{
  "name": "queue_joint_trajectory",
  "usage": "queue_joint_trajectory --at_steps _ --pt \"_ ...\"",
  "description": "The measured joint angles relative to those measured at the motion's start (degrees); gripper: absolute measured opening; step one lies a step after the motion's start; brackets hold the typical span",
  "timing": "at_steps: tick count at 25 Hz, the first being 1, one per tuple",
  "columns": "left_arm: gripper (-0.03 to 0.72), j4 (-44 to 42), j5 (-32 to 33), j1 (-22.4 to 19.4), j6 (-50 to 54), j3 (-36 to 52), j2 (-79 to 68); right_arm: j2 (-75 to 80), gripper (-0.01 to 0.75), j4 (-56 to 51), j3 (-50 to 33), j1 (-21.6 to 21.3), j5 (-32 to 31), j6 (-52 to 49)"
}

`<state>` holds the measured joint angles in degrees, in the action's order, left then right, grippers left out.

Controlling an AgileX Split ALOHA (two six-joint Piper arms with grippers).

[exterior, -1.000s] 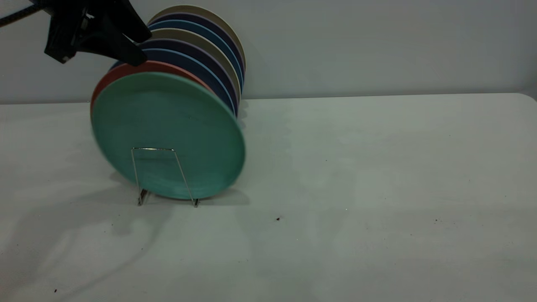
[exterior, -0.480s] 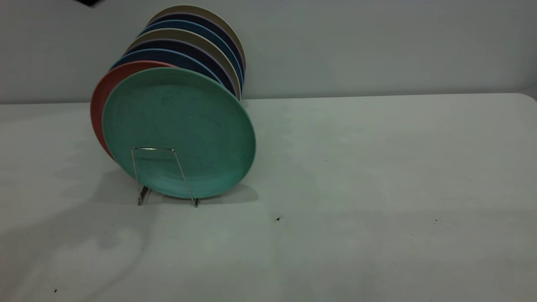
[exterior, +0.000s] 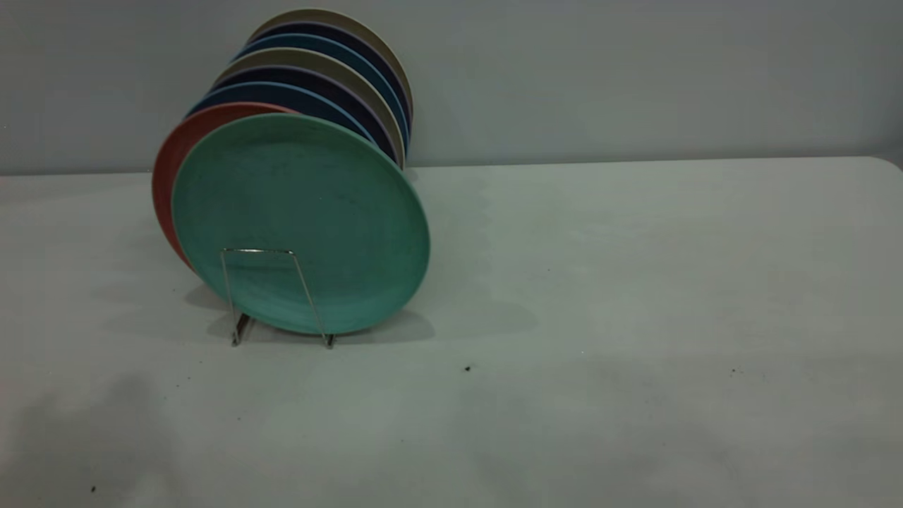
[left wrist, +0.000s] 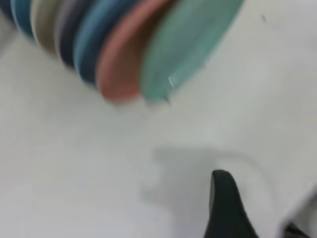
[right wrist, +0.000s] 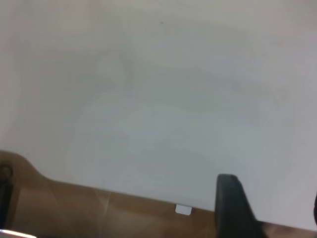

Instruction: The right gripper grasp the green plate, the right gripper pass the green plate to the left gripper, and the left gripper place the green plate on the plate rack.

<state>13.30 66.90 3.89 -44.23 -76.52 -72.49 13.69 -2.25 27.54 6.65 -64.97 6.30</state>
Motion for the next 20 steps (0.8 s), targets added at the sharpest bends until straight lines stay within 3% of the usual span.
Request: queue_joint_trajectory --at_steps 4,14,20 --pt "0.481 -5.2 0.0 0.0 10.2 5.7 10.3 0.0 0.407 0.5 0.0 2.8 0.1 -0.7" --pt "0.478 -8.7 -2.8 0.0 35.5 36.3 43.6 0.0 0.407 3.3 0.0 3.2 0.1 -3.1" --pt "0.478 -10.8 -3.9 0.0 40.0 44.5 57.3 0.0 0.406 3.3 0.0 3.2 0.1 -3.2"
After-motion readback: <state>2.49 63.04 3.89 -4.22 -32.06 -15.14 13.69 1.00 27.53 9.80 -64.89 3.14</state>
